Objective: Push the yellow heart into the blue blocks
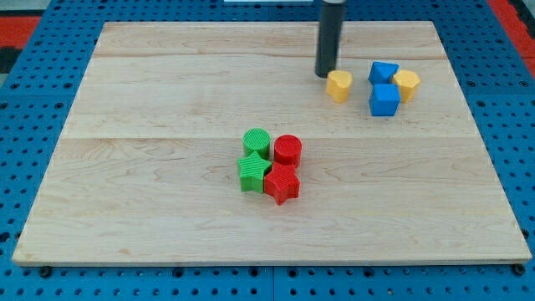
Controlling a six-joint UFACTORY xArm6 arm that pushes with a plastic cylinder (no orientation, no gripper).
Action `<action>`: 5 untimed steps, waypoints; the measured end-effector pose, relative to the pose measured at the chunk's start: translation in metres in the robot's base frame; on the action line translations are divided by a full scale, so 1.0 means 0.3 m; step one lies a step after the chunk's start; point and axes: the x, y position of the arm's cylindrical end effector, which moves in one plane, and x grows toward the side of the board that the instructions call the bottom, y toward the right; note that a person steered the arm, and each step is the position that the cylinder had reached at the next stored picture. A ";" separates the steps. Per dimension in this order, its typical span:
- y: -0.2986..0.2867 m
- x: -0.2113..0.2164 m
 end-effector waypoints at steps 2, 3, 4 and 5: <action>-0.117 0.013; -0.155 0.090; -0.114 0.176; -0.025 0.178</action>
